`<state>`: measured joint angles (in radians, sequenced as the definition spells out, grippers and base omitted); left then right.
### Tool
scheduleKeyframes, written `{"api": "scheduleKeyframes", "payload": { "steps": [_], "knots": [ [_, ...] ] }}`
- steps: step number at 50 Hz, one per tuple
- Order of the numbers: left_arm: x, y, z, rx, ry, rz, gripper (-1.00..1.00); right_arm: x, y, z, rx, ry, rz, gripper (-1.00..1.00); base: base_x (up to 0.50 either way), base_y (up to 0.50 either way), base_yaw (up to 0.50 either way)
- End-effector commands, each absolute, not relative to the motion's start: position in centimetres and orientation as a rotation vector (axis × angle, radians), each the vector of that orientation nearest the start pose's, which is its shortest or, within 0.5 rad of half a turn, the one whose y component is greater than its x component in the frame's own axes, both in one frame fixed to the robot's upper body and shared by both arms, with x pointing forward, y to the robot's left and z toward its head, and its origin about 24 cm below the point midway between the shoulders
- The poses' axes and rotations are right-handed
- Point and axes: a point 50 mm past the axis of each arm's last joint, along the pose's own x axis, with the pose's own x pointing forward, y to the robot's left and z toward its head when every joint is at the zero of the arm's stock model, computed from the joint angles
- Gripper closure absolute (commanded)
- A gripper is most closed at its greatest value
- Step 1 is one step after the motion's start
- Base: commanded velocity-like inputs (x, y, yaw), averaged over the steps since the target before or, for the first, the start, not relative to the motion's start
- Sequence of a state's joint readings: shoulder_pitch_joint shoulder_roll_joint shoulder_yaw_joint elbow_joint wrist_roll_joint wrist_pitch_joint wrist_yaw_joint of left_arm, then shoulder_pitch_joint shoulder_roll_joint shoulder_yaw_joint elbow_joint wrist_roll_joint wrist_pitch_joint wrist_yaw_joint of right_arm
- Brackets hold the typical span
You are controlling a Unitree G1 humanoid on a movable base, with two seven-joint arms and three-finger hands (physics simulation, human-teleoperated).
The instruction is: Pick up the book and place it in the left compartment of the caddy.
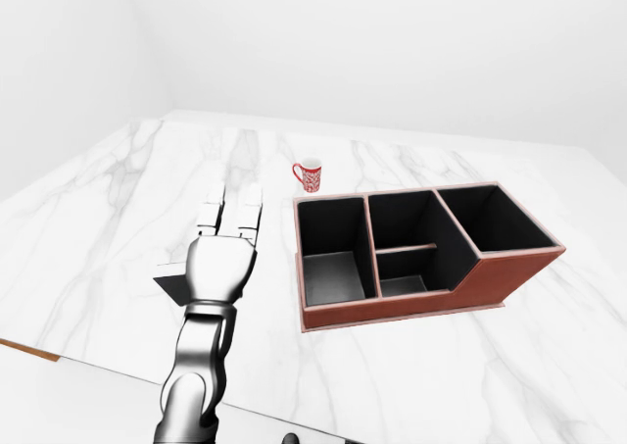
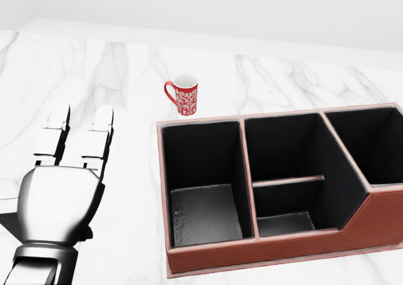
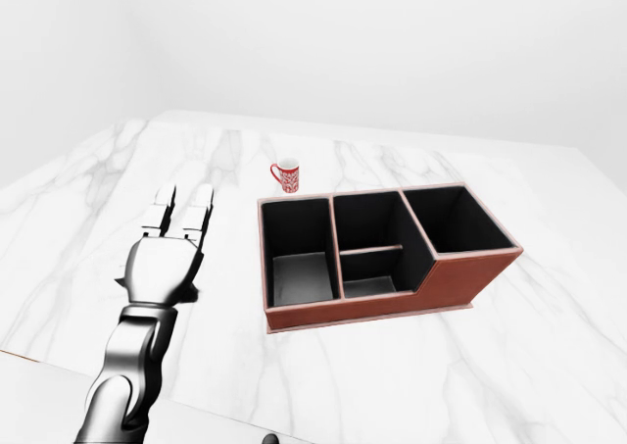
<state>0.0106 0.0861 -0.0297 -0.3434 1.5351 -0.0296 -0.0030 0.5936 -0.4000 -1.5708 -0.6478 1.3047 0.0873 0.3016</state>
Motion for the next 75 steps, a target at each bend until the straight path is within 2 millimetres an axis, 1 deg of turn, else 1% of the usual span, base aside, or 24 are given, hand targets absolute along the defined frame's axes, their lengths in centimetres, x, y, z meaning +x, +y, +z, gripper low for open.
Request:
{"api": "scheduleKeyframes", "payload": {
  "steps": [1,12,16,29,33,35,43,44,62,75],
  "knots": [
    [25.5,16.2,10.1,1.639,-0.223,0.199,-1.00,-0.5,-34.7,27.7,-0.173,-0.805,-0.435,-1.00,0.00,0.00,0.00],
    [25.8,17.5,8.1,1.641,-0.134,0.179,-1.00,-0.5,-34.6,27.7,-0.186,-0.804,-0.435,-1.00,0.00,0.00,0.00],
    [25.8,17.8,7.8,1.639,-0.110,0.174,-1.00,-0.5,-34.6,27.7,-0.184,-0.804,-0.433,-1.00,0.00,0.00,0.00],
    [26.1,18.5,6.2,1.648,-0.041,0.140,-1.00,-0.4,-34.5,27.6,-0.199,-0.802,-0.435,-1.00,0.00,0.00,0.00],
    [26.4,19.0,5.7,1.646,-0.016,0.141,-1.00,-0.5,-34.6,27.6,-0.194,-0.801,-0.434,-1.00,0.00,0.00,0.00],
    [26.4,19.1,5.7,1.646,-0.016,0.142,-1.00,-0.5,-34.6,27.6,-0.194,-0.801,-0.434,-1.00,0.00,0.00,0.00],
    [27.0,20.4,5.3,1.635,0.024,0.177,-1.00,-0.4,-34.5,27.6,-0.199,-0.802,-0.435,-1.00,0.00,0.00,0.00],
    [27.3,20.4,5.3,1.657,0.026,0.178,-1.00,-0.4,-34.5,27.6,-0.200,-0.802,-0.435,-1.00,0.00,0.00,0.00],
    [28.7,22.2,4.7,1.628,0.070,0.187,-1.00,-0.4,-34.5,27.7,-0.196,-0.803,-0.433,-1.00,0.00,0.00,0.00],
    [29.7,23.0,4.1,1.644,0.093,0.179,-1.00,-0.4,-34.4,27.6,-0.204,-0.803,-0.435,-1.00,0.00,0.00,0.00]
  ]
}}
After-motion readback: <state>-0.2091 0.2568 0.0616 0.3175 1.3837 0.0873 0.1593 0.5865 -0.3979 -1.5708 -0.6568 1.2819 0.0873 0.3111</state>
